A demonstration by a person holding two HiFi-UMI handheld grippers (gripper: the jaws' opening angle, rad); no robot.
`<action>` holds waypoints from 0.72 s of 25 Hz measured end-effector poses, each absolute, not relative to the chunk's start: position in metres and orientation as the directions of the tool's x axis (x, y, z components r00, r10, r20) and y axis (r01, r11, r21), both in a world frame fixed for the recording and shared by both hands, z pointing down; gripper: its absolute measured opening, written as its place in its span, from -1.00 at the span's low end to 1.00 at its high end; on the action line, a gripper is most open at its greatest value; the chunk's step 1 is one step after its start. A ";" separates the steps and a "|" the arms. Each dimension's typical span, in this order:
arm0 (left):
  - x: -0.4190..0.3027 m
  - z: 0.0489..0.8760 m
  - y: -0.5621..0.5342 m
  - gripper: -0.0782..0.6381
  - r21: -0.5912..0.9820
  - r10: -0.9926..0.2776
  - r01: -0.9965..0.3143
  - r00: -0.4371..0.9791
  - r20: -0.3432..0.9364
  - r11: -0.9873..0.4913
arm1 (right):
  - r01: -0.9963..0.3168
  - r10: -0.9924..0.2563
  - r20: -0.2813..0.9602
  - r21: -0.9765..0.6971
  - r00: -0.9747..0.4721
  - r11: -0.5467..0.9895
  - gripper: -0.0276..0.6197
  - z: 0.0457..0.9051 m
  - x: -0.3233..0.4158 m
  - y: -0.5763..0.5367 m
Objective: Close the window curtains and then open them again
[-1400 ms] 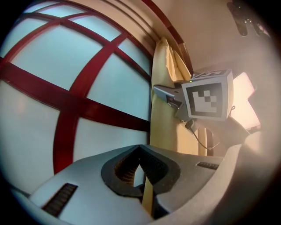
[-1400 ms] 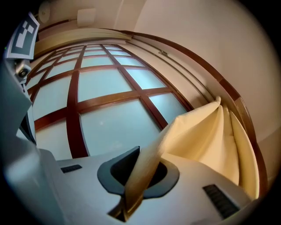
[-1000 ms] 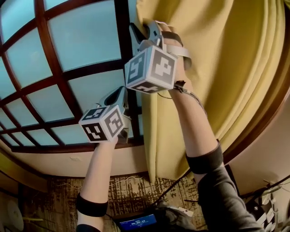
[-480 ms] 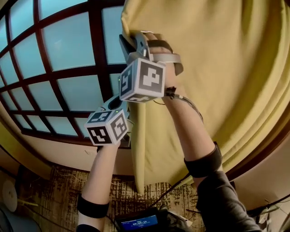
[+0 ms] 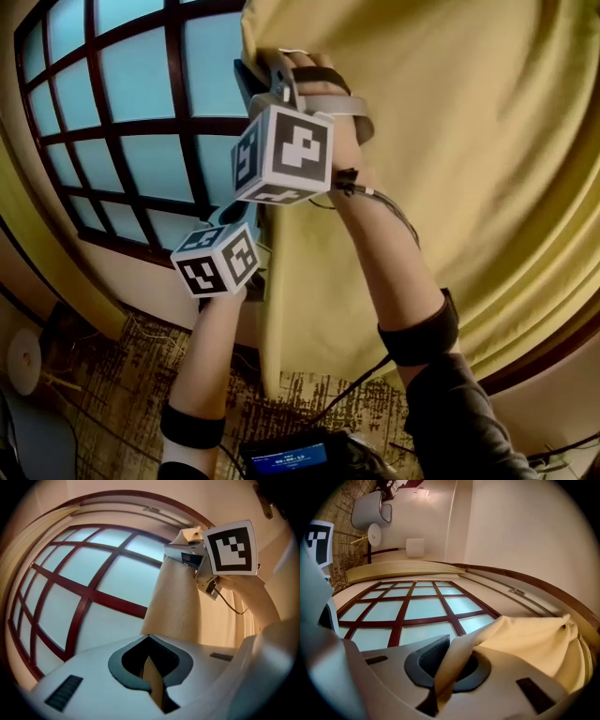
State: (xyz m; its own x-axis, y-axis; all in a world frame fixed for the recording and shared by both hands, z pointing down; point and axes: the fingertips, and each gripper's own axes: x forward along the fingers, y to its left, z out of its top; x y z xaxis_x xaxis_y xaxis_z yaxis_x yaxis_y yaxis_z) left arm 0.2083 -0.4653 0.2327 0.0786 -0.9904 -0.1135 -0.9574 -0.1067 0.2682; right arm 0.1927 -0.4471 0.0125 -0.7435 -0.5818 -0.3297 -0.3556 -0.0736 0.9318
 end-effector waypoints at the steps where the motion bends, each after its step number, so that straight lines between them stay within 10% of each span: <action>1: 0.199 0.234 -0.459 -0.77 0.271 -0.991 -0.957 0.073 -0.113 -0.102 | -0.362 -0.585 -0.333 0.929 -0.740 -0.071 -0.85 0.012 0.188 -0.444; 18: 0.181 0.246 -0.470 -0.77 0.278 -0.983 -0.945 0.149 -0.107 -0.173 | -0.425 -0.683 -0.353 0.903 -0.640 -0.069 -0.84 0.020 0.202 -0.479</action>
State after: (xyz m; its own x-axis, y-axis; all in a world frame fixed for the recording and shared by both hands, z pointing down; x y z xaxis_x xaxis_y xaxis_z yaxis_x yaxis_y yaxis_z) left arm 0.1806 -0.4700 0.2462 0.1489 -0.9830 -0.1074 -0.9448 -0.1735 0.2780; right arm 0.2025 -0.4788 0.0202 -0.6398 -0.6827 -0.3530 -0.4246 -0.0689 0.9028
